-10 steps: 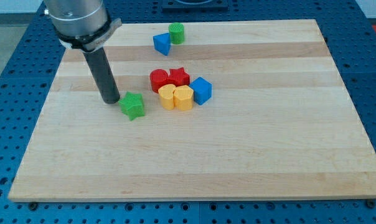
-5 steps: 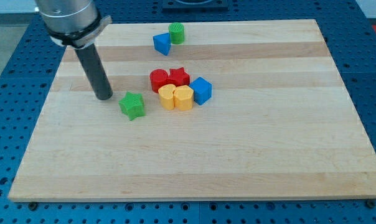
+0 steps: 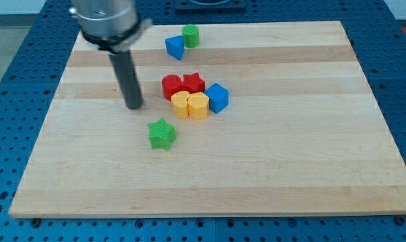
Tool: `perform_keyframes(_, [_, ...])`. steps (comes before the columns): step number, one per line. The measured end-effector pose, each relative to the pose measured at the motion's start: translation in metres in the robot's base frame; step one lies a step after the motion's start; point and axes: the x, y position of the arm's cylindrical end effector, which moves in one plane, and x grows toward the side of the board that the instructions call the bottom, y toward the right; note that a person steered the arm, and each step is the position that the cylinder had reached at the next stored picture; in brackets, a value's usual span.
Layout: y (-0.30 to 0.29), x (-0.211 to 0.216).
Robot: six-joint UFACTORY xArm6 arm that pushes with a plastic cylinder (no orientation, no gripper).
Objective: Drag the green star to group of blocks
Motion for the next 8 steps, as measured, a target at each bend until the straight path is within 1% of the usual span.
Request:
perform_keyframes(1, [-0.063, 0.016])
perform_keyframes(2, [-0.070, 0.058])
perform_keyframes(3, [-0.025, 0.090])
perform_keyframes(4, [0.046, 0.098])
perform_keyframes(5, [0.126, 0.095])
perform_keyframes(6, [0.180, 0.095])
perform_keyframes(7, [0.181, 0.095])
perform_keyframes(8, [0.150, 0.095])
